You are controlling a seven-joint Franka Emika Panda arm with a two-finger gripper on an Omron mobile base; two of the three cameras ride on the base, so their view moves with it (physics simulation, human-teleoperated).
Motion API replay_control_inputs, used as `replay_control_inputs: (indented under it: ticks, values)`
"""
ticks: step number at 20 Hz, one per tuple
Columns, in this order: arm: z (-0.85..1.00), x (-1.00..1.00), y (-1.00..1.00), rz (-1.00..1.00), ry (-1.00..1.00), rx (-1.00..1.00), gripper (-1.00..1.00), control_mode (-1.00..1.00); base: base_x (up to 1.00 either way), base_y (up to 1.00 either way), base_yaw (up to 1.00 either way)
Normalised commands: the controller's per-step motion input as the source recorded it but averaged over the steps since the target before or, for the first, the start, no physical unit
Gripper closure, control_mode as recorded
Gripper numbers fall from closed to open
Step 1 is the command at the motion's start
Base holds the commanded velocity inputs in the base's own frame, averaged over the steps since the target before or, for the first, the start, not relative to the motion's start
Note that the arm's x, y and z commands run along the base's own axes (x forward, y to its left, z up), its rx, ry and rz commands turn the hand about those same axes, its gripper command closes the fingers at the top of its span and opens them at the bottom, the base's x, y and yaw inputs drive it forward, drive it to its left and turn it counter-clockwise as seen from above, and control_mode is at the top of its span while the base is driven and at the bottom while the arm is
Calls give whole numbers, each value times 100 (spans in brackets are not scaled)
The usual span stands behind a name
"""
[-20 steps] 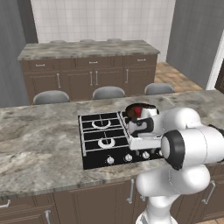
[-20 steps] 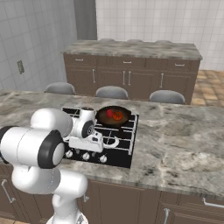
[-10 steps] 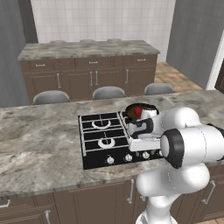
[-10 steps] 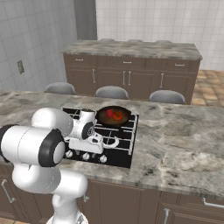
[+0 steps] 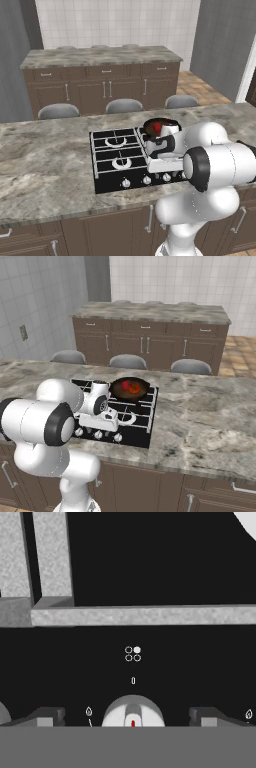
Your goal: Put the tomato and tomato in the pan. Then turn on the rear right burner and set the heat to medium.
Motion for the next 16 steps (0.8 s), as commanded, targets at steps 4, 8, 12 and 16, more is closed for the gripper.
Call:
replay_control_inputs:
  ticks: [4,8,12,16]
  values:
    - [0,0,0,0,0,0,100,-100,0,0,0]
    - [0,0,0,0,0,0,100,-100,0,0,0]
    - [0,0,0,0,0,0,100,-100,0,0,0]
    - [0,0,0,0,0,0,100,-100,0,0,0]
